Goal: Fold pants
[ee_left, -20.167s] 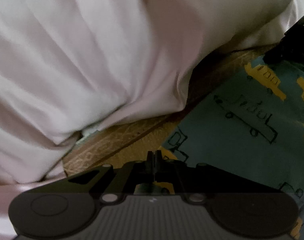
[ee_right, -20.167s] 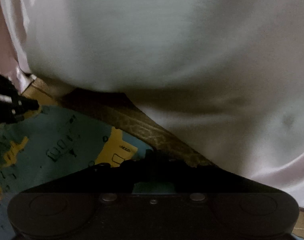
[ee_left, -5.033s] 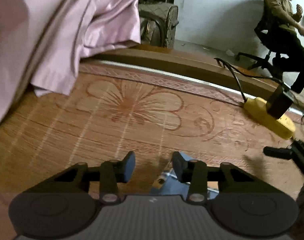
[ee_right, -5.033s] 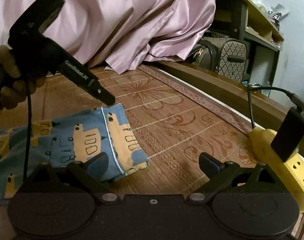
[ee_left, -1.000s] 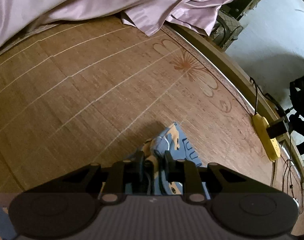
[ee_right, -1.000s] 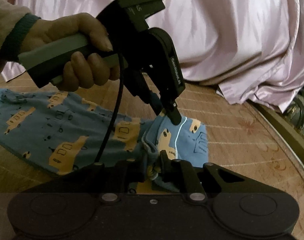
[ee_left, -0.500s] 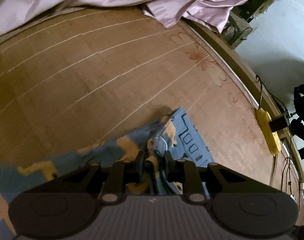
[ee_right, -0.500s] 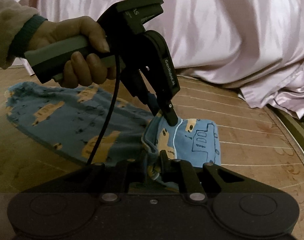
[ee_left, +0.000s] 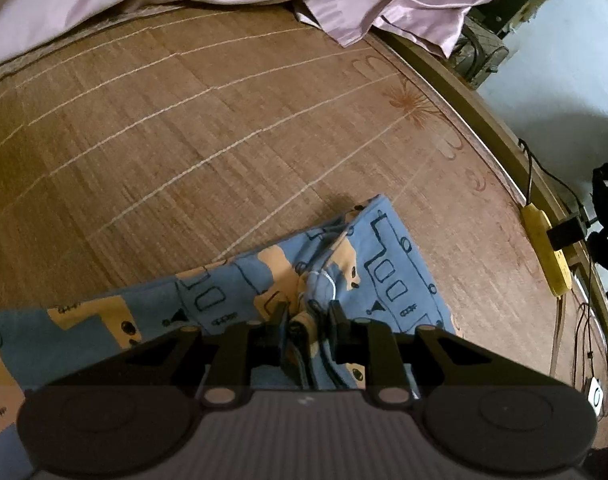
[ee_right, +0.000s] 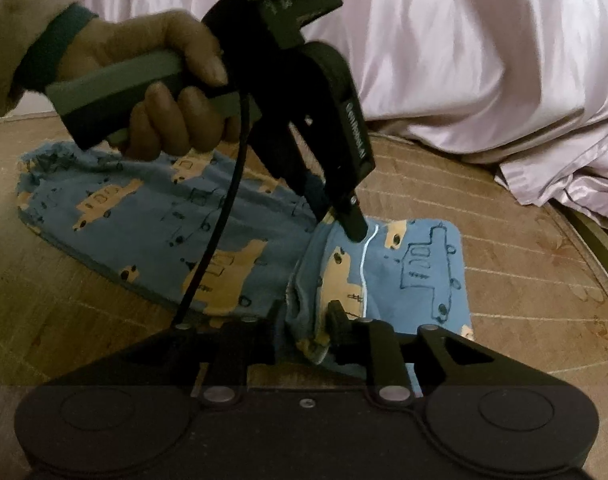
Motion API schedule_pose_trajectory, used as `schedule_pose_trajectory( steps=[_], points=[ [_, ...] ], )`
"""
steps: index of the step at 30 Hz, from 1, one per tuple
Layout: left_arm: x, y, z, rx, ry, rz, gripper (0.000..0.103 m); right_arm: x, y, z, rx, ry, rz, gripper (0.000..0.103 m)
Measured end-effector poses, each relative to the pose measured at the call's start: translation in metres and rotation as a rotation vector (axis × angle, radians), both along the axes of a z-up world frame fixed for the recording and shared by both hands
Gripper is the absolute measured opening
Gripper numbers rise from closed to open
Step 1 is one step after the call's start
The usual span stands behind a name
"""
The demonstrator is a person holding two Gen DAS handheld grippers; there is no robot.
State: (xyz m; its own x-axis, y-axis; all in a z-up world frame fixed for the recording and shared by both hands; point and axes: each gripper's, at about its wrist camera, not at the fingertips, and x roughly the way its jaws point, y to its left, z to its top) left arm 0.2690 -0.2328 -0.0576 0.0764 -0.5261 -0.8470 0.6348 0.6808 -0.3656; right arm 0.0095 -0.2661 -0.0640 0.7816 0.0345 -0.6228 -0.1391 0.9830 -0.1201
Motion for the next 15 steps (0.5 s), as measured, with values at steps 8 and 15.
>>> schedule_pose_trajectory(
  steps=[8,15],
  points=[
    [-0.007,0.008,0.011,0.006,-0.013,0.041,0.021,-0.006,-0.003,0.015,0.051,-0.031,-0.035,0.011],
    [-0.011,0.036,0.029,0.0,-0.024,0.085,0.022,-0.008,0.017,0.029,0.069,-0.049,0.019,0.011]
  ],
)
